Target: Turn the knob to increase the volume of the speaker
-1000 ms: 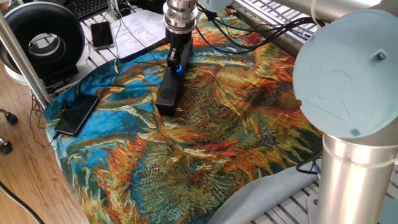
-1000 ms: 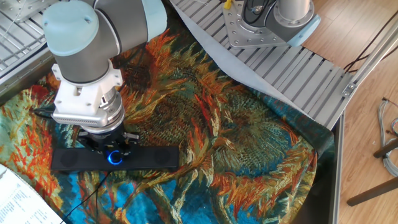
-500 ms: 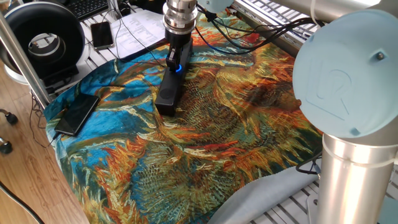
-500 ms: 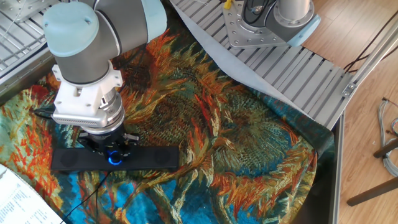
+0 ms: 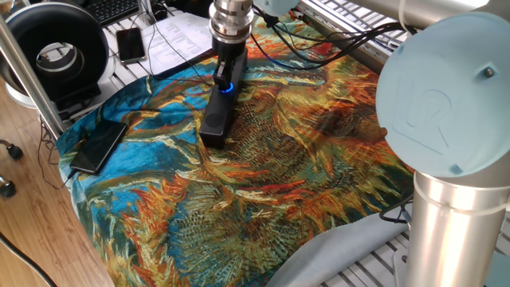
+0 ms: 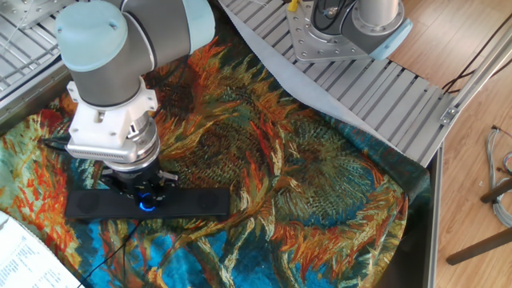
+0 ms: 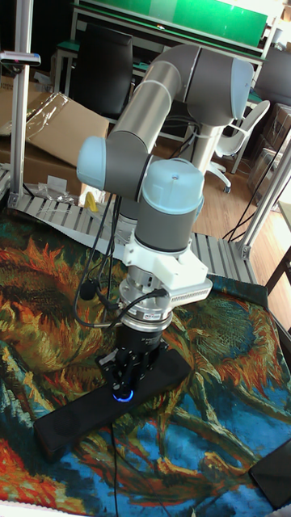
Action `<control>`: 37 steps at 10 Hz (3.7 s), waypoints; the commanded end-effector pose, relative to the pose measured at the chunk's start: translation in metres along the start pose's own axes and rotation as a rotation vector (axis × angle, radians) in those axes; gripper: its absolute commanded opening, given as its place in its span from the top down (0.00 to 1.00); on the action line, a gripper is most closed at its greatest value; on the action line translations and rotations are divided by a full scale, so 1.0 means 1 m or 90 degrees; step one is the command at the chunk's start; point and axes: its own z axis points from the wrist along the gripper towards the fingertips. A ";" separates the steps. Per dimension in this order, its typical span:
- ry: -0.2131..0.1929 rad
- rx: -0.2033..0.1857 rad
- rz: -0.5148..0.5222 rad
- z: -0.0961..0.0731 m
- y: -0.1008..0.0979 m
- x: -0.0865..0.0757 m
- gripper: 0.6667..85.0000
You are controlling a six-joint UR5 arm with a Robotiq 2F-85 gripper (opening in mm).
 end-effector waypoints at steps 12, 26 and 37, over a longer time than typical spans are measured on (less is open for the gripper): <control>-0.019 0.030 0.079 0.001 -0.015 -0.007 0.72; -0.063 0.067 0.195 -0.003 -0.039 -0.020 0.80; -0.081 0.060 0.286 -0.001 -0.046 -0.025 0.82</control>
